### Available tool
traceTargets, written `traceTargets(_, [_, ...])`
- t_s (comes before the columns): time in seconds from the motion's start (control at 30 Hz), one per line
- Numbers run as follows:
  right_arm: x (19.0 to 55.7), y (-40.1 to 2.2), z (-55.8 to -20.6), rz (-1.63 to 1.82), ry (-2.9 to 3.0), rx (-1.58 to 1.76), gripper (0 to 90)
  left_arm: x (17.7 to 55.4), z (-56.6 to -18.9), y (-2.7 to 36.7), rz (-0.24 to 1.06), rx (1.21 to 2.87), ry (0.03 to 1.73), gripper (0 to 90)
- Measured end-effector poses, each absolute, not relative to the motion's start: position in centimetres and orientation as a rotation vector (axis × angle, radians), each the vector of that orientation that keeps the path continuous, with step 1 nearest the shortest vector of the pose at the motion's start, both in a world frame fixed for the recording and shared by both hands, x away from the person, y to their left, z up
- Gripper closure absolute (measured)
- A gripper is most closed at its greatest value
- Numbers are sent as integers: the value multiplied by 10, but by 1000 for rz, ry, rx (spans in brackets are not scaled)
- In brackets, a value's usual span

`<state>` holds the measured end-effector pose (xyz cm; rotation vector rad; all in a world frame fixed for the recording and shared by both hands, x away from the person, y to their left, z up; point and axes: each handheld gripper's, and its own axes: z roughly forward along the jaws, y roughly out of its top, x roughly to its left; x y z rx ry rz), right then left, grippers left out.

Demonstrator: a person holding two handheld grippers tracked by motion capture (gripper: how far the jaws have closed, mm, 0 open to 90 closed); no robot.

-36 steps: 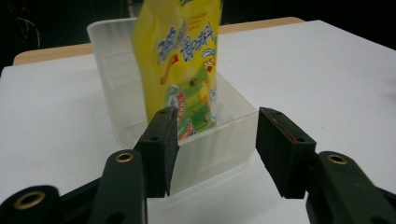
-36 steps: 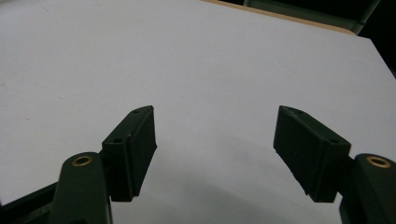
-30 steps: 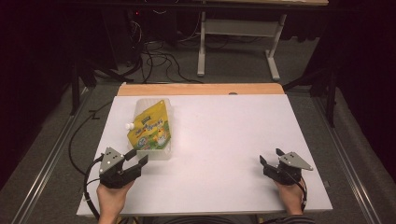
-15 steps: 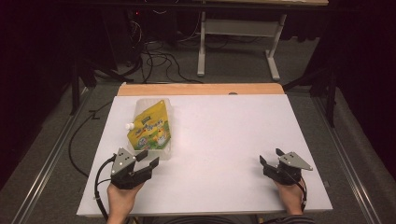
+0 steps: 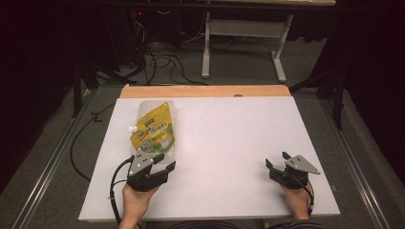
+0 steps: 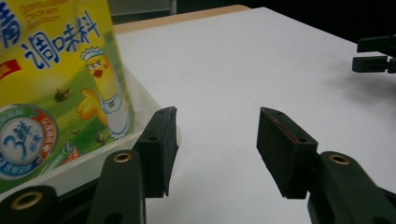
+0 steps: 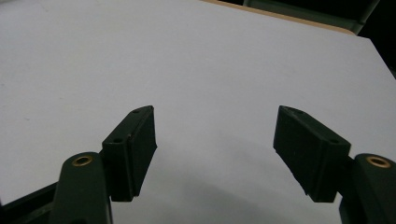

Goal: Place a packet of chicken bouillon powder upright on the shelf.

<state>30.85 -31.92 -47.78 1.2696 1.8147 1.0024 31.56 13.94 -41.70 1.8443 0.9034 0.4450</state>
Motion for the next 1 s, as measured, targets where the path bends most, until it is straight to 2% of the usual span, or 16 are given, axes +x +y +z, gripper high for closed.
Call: traceTargets(1.0, [309, -319, -478, 1002, 1817, 1273, 303, 335, -440, 83, 385, 1915, 845, 487])
